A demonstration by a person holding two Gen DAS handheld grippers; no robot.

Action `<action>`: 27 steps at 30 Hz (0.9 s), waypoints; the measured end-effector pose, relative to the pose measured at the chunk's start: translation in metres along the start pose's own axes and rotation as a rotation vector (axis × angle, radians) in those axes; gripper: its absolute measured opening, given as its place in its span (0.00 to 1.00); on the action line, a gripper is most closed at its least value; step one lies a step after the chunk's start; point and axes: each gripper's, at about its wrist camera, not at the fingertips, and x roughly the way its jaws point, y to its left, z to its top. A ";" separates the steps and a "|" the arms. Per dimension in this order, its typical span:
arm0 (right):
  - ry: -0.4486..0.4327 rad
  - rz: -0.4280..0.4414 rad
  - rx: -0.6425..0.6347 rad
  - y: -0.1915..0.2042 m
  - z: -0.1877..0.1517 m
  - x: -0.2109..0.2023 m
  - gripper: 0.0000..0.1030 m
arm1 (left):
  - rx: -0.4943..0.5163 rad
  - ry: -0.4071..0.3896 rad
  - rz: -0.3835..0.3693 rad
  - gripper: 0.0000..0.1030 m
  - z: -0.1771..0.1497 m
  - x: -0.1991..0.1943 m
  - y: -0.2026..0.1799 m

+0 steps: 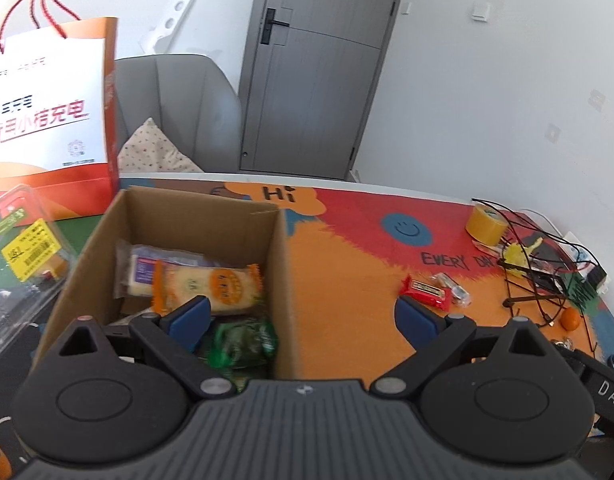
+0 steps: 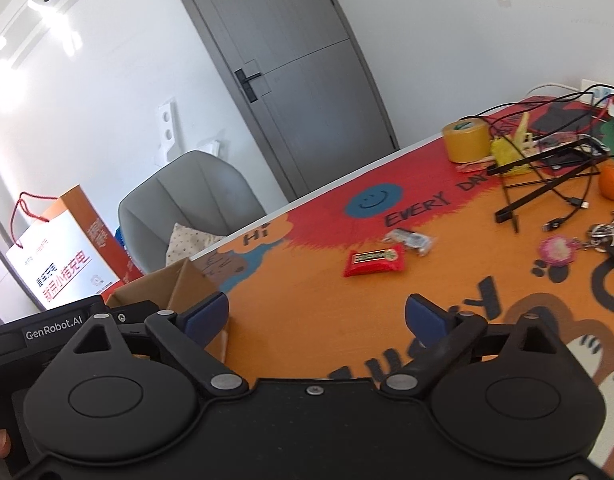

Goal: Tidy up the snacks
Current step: 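Move both tools back over the table toward the red candy bar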

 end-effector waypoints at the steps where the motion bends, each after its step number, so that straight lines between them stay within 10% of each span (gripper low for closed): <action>1: -0.005 -0.009 0.007 -0.005 0.001 -0.002 0.96 | 0.006 0.002 -0.007 0.95 0.000 0.002 -0.004; 14: -0.032 -0.070 -0.012 -0.043 0.020 0.000 0.95 | 0.061 0.038 -0.044 0.95 0.010 0.031 -0.049; 27: 0.009 -0.087 -0.019 -0.072 0.046 0.041 0.73 | 0.014 0.036 0.006 0.95 0.027 0.064 -0.082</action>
